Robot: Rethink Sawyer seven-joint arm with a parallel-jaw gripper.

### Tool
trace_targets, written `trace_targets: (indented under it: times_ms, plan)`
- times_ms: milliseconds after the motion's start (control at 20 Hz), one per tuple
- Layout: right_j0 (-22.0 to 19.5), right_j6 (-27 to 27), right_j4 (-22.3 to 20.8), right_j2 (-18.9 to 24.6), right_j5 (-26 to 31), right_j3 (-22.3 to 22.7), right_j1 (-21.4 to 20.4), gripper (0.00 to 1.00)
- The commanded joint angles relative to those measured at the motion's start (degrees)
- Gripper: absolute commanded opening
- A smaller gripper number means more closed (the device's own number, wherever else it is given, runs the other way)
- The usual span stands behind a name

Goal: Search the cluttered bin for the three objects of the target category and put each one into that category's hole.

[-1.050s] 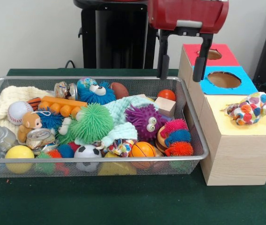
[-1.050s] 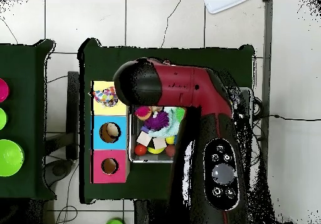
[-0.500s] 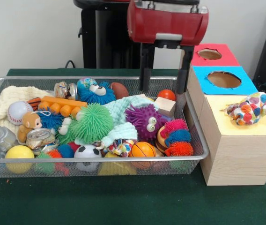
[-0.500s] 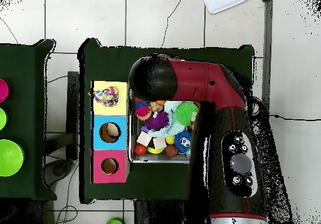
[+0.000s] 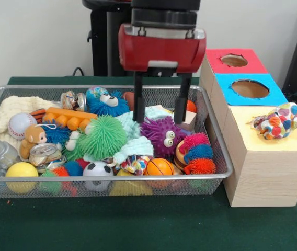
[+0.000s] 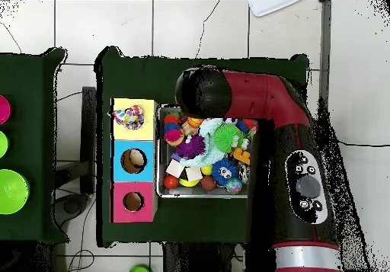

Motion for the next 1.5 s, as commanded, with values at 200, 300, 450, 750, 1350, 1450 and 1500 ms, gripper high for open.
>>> trace_targets:
  times_ms: [200, 300, 450, 750, 1350, 1450, 1500]
  plan:
    - [-3.45, -8.02, -6.24, 6.65, -4.25, 3.86, 4.95, 1.0]
    - [-3.77, -7.21, -7.23, 6.79, -5.79, 4.55, 5.39, 1.0]
    - [-4.25, -5.7, -8.13, 6.88, -8.2, 6.01, 5.74, 1.0]
    - [-4.15, -2.66, -9.58, 6.45, -11.96, 7.78, 6.41, 1.0]
    - [-2.21, 3.16, -8.77, 3.72, -13.52, 11.29, 7.04, 1.0]
    - [-2.11, 2.93, -8.62, 3.61, -12.47, 11.91, 6.57, 1.0]
    - [-2.11, 3.0, -8.53, 3.55, -12.25, 12.4, 6.3, 1.0]
